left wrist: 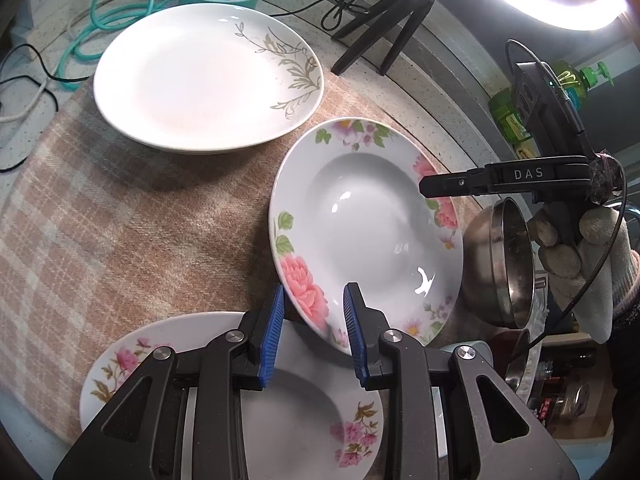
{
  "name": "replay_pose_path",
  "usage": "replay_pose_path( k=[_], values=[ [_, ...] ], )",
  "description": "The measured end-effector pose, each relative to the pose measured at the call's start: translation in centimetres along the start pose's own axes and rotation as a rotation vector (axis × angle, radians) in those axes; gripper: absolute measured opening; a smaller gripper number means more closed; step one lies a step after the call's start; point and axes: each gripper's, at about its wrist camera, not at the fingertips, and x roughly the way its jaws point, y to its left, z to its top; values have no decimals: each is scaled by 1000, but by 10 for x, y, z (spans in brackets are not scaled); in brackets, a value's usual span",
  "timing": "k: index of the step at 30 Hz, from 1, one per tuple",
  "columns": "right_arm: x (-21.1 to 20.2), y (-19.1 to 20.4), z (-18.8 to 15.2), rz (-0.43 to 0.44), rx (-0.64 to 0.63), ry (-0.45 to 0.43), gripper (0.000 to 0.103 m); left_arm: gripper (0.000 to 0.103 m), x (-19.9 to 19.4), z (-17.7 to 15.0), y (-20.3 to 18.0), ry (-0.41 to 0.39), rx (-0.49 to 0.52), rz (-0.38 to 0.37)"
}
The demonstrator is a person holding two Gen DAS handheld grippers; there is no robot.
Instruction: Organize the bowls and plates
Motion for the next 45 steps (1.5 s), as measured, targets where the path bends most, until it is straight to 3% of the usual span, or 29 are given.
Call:
replay_pose_path(
  k=[13,27,45],
  values=[
    [8,-1,-3,-6,-3,46,25,27,7,4,-2,15,17,7],
    [0,-7,0,-13,8,41,16,27,11,7,-5,20,24,16],
    [-2,-9,-1,-32,36,15,14,27,10,16,-5,0,37,37]
  ],
)
